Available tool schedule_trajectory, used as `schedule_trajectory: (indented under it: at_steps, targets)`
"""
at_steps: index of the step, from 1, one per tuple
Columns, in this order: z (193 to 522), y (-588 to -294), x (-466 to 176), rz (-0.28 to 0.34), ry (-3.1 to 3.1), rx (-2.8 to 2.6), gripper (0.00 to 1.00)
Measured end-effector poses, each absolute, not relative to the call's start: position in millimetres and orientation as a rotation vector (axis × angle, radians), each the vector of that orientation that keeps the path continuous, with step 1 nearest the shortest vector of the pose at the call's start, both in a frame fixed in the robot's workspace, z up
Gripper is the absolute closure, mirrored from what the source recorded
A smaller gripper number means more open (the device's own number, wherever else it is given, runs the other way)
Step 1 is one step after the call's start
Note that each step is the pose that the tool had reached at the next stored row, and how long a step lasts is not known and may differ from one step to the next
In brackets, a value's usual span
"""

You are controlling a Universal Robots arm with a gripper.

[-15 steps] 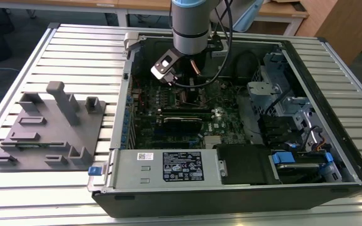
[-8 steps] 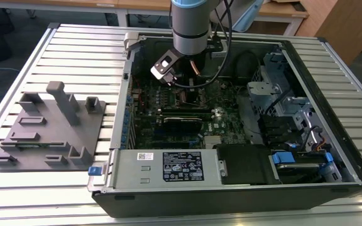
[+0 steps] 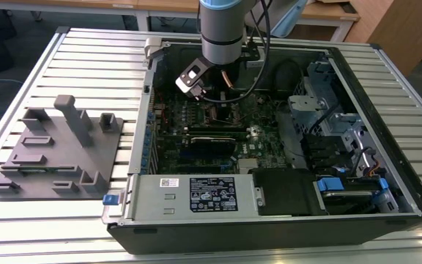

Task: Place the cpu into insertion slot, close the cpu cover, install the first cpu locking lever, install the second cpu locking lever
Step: 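Place the cpu into insertion slot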

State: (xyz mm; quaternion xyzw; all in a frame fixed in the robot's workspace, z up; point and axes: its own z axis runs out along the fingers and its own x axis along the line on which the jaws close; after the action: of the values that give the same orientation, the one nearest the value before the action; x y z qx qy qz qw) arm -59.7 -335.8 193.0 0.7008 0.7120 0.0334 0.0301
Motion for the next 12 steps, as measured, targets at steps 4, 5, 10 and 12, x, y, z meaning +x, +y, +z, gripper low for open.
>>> schedule_trajectory:
  at_steps: [4, 5, 10, 12]
  targets:
    - [192.9, -335.8, -59.7, 0.103, 2.190, 2.165, 0.46]
    - [192.9, -335.8, -59.7, 0.103, 2.190, 2.165, 0.46]
    - [192.6, -335.8, -59.7, 0.103, 2.185, 2.170, 0.46]
    - [192.6, -335.8, -59.7, 0.103, 2.184, 2.170, 0.46]
